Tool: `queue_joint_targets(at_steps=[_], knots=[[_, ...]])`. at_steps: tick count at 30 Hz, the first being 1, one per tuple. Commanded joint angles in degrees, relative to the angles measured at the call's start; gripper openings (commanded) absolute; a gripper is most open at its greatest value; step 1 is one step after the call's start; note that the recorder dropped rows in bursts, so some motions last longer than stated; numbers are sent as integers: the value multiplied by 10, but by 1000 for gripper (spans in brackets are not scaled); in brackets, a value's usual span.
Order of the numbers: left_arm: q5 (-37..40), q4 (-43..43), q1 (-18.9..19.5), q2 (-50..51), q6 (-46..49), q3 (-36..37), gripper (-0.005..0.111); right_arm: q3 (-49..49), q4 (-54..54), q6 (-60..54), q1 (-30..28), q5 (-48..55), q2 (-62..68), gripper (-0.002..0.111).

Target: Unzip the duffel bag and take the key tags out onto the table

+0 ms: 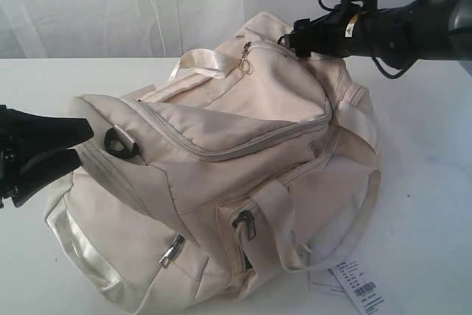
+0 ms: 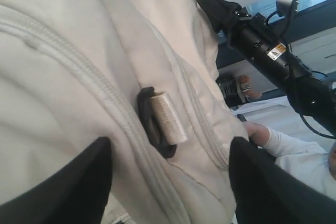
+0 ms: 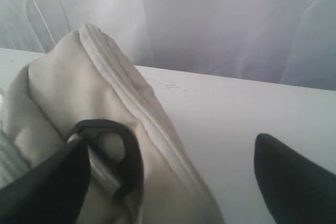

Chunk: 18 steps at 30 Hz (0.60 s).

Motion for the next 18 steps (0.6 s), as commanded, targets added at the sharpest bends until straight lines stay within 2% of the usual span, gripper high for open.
queue_joint_targets(at_steps=[1, 2, 6, 7, 9, 11, 13, 18], knots=[[22, 4, -10, 19, -3, 0, 62, -50, -3, 2, 0, 38, 39, 79], [29, 4, -15, 23, -3, 0, 62, -58, -3, 2, 0, 43, 44, 79], [69, -20, -81, 52, 9, 0, 62, -71, -3, 2, 0, 60, 53, 77], [78, -37, -93, 56, 22, 0, 62, -71, -3, 2, 0, 67, 53, 74], [92, -72, -118, 67, 36, -2, 62, -71, -3, 2, 0, 94, 53, 62], [102, -77, -127, 71, 40, -2, 58, -71, -2, -1, 0, 112, 53, 52], [112, -70, -128, 71, 42, -2, 47, -71, -4, -2, 0, 135, 49, 38], [113, -78, -128, 71, 90, -2, 8, -72, -5, -2, 0, 172, 25, 4]])
